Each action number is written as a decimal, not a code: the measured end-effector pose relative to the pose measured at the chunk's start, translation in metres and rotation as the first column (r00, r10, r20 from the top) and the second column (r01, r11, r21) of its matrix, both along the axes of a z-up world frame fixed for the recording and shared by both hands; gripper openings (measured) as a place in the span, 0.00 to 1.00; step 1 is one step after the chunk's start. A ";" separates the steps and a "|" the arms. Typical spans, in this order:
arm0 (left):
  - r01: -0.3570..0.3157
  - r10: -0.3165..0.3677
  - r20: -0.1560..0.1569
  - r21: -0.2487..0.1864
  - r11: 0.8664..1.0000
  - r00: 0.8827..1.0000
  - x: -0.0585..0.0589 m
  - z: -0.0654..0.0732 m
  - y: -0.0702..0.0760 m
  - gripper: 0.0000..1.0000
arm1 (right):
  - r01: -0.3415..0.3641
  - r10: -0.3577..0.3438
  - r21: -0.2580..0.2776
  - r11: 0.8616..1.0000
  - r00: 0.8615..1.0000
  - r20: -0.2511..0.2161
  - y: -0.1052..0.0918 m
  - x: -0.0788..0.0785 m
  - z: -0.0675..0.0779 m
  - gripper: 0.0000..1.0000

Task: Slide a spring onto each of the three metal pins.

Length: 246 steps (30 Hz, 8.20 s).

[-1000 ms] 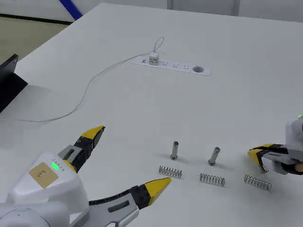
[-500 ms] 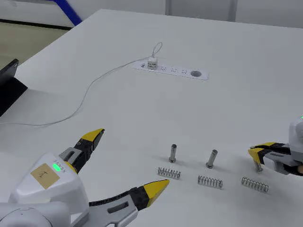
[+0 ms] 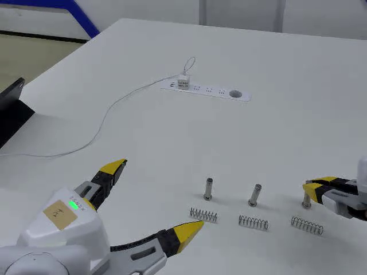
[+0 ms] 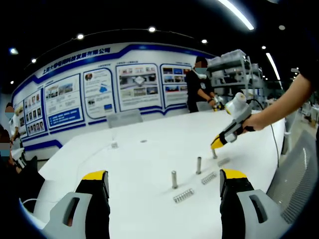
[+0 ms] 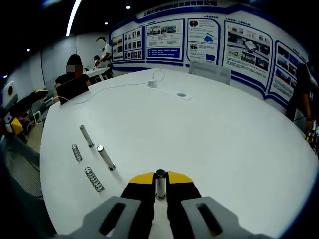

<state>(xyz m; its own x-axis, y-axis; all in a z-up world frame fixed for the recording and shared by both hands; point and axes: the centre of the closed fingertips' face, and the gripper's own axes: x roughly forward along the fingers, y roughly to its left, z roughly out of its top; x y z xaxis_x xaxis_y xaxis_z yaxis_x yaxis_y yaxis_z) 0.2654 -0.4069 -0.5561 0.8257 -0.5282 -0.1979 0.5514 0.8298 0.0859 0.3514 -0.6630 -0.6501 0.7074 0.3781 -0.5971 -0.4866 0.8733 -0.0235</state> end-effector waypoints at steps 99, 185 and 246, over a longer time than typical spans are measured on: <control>0.133 -0.124 -0.071 0.135 0.982 0.990 -0.014 -0.026 -0.024 0.92 | -0.357 0.358 0.025 0.934 0.934 -0.020 0.004 -0.070 -0.044 0.11; 0.753 -0.738 -0.155 0.085 0.653 0.657 -0.021 -0.001 -0.151 0.15 | -0.720 0.721 -0.039 0.693 0.690 0.061 0.106 -0.112 0.093 0.11; 0.748 -0.746 -0.098 0.187 0.637 0.659 -0.027 0.004 -0.154 0.09 | -0.708 0.689 0.178 0.683 0.706 0.165 0.124 -0.117 0.132 0.11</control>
<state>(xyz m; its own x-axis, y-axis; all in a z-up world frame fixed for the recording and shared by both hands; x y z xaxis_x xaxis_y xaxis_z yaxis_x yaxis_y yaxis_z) 0.2385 -0.5608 -0.5523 0.1641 -0.9133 -0.3728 0.9776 0.1001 0.1850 0.2343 -0.5394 -0.5182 0.2256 0.8905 -0.3951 -0.9623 0.2671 0.0523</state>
